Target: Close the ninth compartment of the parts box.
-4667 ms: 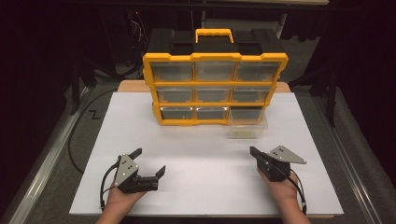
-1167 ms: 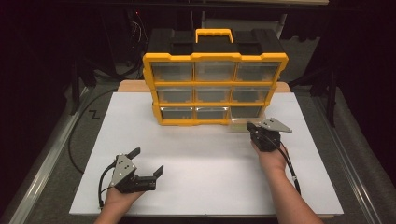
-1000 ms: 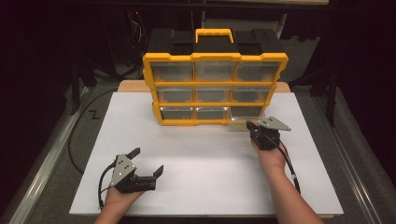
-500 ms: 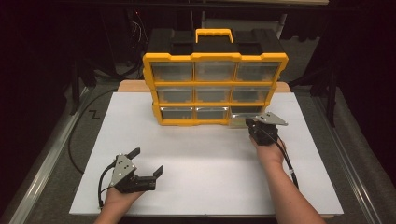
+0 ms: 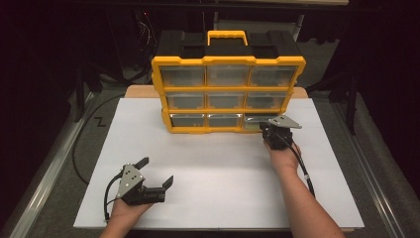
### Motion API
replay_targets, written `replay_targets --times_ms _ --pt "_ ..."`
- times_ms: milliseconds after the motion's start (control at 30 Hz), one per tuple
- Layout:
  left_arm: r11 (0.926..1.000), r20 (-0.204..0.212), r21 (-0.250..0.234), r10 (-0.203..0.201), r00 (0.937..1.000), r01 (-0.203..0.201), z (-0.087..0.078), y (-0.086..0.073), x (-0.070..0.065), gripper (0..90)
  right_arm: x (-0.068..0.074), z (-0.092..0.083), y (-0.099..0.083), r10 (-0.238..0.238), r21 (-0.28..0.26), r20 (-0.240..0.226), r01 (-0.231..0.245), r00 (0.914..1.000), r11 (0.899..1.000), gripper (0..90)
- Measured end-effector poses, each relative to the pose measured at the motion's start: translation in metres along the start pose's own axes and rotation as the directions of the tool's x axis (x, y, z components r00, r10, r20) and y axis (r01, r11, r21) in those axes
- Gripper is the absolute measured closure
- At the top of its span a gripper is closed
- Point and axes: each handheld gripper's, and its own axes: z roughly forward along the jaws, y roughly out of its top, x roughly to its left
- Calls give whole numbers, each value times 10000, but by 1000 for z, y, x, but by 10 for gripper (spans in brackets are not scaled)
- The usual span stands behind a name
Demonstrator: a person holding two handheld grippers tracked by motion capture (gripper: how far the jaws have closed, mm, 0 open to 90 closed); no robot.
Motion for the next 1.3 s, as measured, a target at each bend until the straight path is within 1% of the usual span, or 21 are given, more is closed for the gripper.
replay_targets --times_ms 567,600,700,867,933,1033,1100,1200,1267,1300 --pt "10000 25 -5 -12 10000 12 0 0 1 3 -4 17 9 56 109 244 -58 9997 9999 900" --pt "10000 27 -6 -8 10000 8 0 0 1 3 -4 18 9 112 109 229 -114 9997 9999 900" --pt "10000 27 -8 -13 10000 13 0 0 1 3 -4 18 8 56 114 247 -58 9997 9999 900" --pt "10000 25 18 1 10000 -1 0 0 1 4 -4 17 8 91 197 281 -97 9996 9998 900" --pt "10000 -18 47 -54 10000 54 1 -1 3 3 -5 16 9 225 202 160 -229 9996 9995 899" --pt "10000 -54 52 -45 10000 46 1 -1 3 4 -5 11 9 251 237 -32 -250 9997 9994 858" --pt "10000 -38 37 -30 10000 30 1 -1 3 4 -3 8 9 254 323 -236 -246 9994 9992 811" --pt "10000 -10 42 17 10000 -17 0 0 2 3 -1 2 9 298 310 -483 -284 9984 9991 742" --pt "10000 -14 43 24 10000 -24 1 -1 1 3 1 -2 9 395 424 -688 -366 9968 9984 687" --pt "10000 -18 48 26 10000 -26 1 -1 1 3 2 -4 9 383 353 -769 -357 9963 9987 657"
